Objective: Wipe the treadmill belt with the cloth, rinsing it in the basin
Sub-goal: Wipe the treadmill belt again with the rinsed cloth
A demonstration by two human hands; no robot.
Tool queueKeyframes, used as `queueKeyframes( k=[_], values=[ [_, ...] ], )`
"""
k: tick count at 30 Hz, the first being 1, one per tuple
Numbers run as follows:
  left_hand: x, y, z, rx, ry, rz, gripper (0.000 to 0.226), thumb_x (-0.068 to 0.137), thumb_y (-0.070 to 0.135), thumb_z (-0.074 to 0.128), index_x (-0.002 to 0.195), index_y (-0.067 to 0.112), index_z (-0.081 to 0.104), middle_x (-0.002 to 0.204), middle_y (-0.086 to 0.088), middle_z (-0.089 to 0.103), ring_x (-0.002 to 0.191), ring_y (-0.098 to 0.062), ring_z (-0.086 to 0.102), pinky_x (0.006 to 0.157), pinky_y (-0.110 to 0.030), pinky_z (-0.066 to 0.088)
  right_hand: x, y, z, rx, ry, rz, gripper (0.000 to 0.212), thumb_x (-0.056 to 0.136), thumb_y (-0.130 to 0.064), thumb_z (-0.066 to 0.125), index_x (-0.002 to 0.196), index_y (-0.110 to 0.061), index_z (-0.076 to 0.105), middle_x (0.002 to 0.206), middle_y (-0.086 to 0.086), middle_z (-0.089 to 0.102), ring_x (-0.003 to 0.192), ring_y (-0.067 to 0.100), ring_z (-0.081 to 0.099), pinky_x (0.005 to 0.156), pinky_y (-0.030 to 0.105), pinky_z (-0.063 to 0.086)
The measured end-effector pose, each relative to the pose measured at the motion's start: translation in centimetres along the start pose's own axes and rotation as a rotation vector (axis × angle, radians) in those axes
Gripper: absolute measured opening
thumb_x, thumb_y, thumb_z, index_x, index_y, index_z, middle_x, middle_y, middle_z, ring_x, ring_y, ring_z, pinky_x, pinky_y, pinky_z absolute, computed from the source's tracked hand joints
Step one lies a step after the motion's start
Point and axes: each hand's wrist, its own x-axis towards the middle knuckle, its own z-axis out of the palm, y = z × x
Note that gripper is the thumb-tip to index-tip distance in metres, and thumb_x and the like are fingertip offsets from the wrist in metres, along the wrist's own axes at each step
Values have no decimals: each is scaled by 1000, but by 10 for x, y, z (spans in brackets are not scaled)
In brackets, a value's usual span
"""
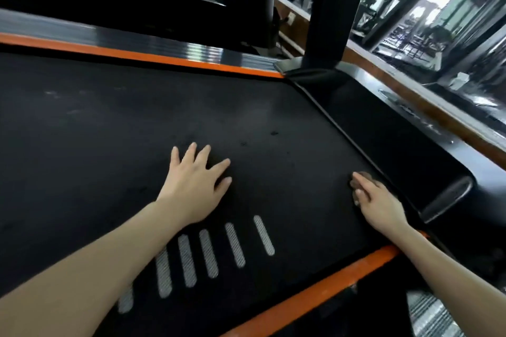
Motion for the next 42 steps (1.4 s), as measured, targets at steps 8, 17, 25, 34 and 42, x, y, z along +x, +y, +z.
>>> queueKeyframes(
  k=[8,17,25,34,42],
  values=[
    [28,3,4,50,-43,-12,86,67,65,-24,147,43,-4,159,-5,-4,145,-32,-9,114,-56,-4,60,17,16,184,116,-366,39,94,-12,50,129,-26,57,138,-3,49,125,17,50,100,41,44],
    [90,-8,6,52,26,-36,89,64,64,-25,147,46,0,159,0,1,146,-28,-7,116,-52,-3,172,-59,41,118,155,-277,44,96,-19,46,139,-30,44,143,-1,45,130,20,43,106,35,35],
    [89,-14,13,51,46,-30,66,87,64,8,140,40,40,148,-8,40,140,-35,27,112,-58,18,48,-125,34,279,-118,-1053,55,90,-24,46,143,-26,33,145,3,43,136,14,36,116,32,19],
    [89,-12,14,-23,109,-25,74,80,66,-6,145,46,22,157,-2,20,146,-29,5,116,-52,2,200,-144,55,186,113,-326,45,93,-19,48,138,-24,45,145,7,44,133,24,40,110,42,29],
    [85,-14,14,-50,111,-13,75,77,68,-9,145,49,16,159,1,12,147,-26,-2,117,-49,-5,189,-117,48,182,-18,-631,48,94,-15,50,137,-35,45,148,-1,38,136,15,35,113,30,23]
  ],
)
